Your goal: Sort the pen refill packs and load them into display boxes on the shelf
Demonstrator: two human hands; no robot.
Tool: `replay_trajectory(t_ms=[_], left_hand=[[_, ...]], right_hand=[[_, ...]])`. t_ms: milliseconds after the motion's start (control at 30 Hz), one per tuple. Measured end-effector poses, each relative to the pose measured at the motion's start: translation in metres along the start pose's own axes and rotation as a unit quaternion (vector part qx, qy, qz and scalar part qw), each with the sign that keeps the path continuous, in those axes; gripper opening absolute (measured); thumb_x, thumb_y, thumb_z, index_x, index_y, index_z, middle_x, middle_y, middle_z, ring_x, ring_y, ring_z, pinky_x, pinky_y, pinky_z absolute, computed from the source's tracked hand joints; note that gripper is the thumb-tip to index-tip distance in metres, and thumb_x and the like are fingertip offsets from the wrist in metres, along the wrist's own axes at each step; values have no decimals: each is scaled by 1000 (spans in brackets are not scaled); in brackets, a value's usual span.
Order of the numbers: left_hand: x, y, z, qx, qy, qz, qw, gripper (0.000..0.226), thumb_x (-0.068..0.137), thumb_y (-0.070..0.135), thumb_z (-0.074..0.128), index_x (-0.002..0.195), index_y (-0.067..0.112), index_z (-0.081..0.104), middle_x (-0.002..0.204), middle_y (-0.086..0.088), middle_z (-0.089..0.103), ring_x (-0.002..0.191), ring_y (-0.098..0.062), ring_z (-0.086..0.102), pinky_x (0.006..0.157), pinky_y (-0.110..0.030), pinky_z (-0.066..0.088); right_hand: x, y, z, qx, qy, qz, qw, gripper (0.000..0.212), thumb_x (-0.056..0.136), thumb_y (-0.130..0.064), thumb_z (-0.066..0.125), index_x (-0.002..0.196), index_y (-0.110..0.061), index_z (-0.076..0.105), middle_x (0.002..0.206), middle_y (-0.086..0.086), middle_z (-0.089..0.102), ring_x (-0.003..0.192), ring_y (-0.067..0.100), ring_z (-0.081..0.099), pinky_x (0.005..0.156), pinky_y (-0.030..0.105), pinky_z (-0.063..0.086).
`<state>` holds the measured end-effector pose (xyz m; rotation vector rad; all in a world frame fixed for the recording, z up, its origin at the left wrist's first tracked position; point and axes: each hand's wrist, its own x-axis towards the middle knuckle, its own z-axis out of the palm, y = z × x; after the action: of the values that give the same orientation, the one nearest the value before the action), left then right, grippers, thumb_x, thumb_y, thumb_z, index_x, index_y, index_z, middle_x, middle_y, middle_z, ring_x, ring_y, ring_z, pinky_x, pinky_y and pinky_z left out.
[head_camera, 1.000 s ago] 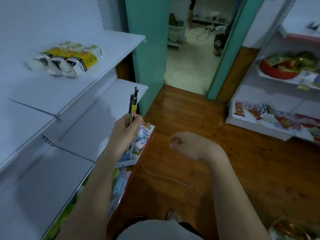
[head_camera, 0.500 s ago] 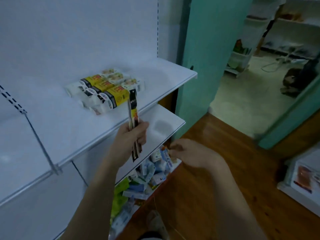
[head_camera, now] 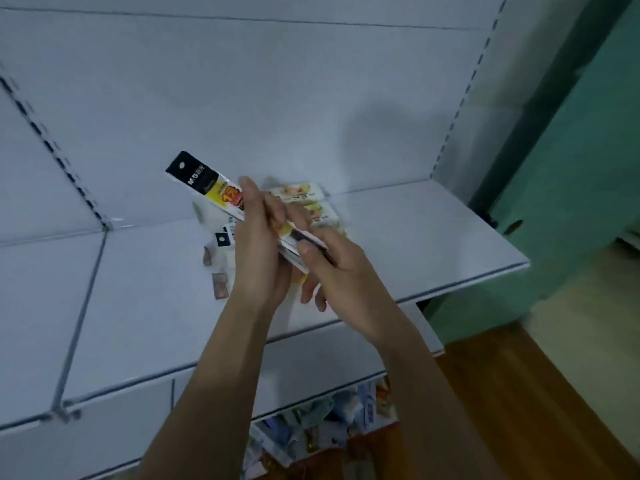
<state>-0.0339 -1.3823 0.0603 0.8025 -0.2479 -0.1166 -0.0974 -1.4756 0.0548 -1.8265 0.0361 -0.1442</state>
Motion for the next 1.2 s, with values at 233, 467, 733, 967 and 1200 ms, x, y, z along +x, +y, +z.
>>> replay_trajectory(t_ms=[233,467,733,967,1200], left_hand=[[25,34,-9,-68,121,107,984,26,100,33,48,78,19,50,54,6,36,50,-11,40,57,-24,45],[20,19,2,-63,351,254,899,36,101,27,52,69,16,41,47,7,20,39,-8,20,37,-21,26],[-9,33,-51,600,395,275,639,47,90,30,67,132,24,48,127,2,55,116,-10,54,102,-31,44],[-8,20,-66,779,27,141,611,55,81,63,55,126,33,62,88,17,55,84,-11,59,74,-43,50],[-13,45,-86,748,13,116,654,50,80,45,72,128,35,62,83,16,55,76,-4,58,62,-10,41]], right_hand=[[62,6,-35,4,-156,4,988,24,103,-23,47,108,-2,57,64,-3,51,49,10,42,47,25,34],[70,3,-19,76,-228,30,970,16,102,-22,47,100,-13,60,73,15,61,57,22,62,52,34,52],[99,3,-24,-76,-213,-39,973,17,104,-27,42,106,-25,60,68,-4,56,42,0,49,50,24,38],[106,7,-9,-93,-245,-43,964,17,103,-27,46,101,-24,63,74,-5,60,63,13,55,59,29,42],[96,6,12,-24,-248,-26,968,13,103,-23,47,102,-22,60,58,0,57,50,10,51,53,29,43]])
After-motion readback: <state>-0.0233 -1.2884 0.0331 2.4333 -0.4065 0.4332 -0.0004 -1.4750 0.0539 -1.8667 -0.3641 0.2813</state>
